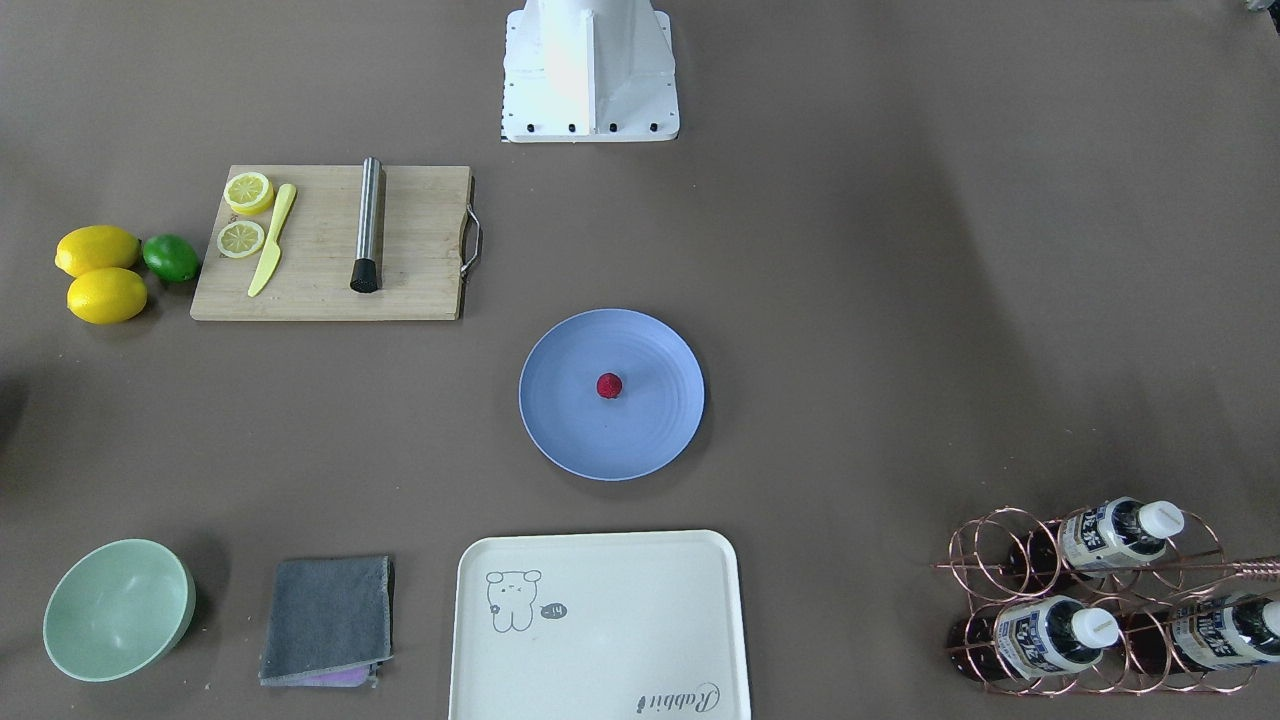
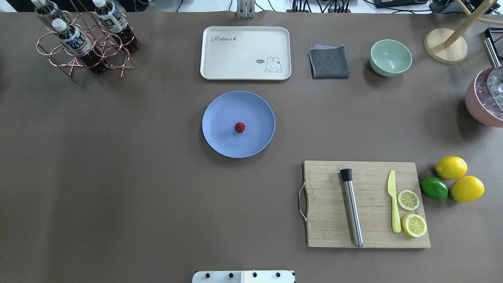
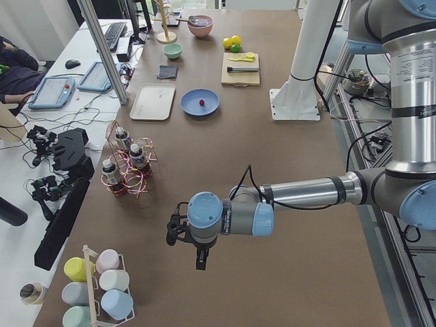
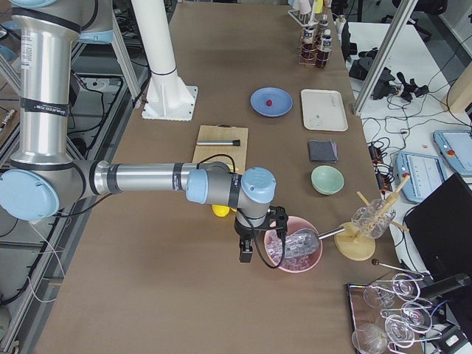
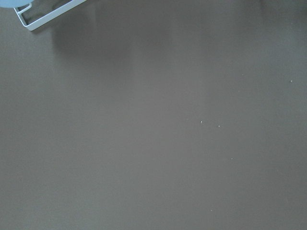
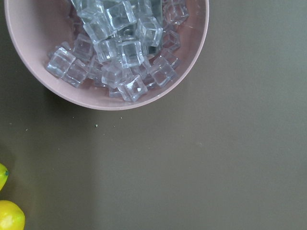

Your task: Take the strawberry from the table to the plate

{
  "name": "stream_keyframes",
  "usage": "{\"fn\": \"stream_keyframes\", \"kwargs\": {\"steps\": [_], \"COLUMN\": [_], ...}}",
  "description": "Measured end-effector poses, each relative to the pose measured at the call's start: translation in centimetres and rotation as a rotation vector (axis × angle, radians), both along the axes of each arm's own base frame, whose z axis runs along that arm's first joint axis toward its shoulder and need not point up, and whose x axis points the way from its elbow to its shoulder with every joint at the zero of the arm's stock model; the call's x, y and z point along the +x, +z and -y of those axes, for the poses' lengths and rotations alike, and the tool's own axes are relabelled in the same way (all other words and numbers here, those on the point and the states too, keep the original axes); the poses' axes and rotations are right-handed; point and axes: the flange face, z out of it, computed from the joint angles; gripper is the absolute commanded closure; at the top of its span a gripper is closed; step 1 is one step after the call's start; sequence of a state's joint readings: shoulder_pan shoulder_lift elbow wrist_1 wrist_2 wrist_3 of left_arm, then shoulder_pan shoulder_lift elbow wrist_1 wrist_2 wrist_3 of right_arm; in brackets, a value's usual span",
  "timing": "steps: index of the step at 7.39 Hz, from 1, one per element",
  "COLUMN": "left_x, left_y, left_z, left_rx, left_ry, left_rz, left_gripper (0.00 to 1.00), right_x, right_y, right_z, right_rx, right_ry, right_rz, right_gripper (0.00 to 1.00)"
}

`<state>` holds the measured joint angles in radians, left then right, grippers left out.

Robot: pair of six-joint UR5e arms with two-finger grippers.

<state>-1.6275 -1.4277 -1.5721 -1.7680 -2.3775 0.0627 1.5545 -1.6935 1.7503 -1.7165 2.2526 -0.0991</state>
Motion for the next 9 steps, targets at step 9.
{"fn": "stream_keyframes", "kwargs": {"steps": [9], "left_x": [-0.02], "left_y": [0.21], "left_z": [-0.11], "left_rx": [-0.007], "left_ry": [-0.002], "left_rz": [-0.001], "left_gripper": [0.02], "right_x": [-0.20], "right_y": [-0.16], "right_z": [0.09], "right_rx": [0.008], "right_ry": [-0.002], "right_rz": [0.013], "right_gripper": [0.00]}}
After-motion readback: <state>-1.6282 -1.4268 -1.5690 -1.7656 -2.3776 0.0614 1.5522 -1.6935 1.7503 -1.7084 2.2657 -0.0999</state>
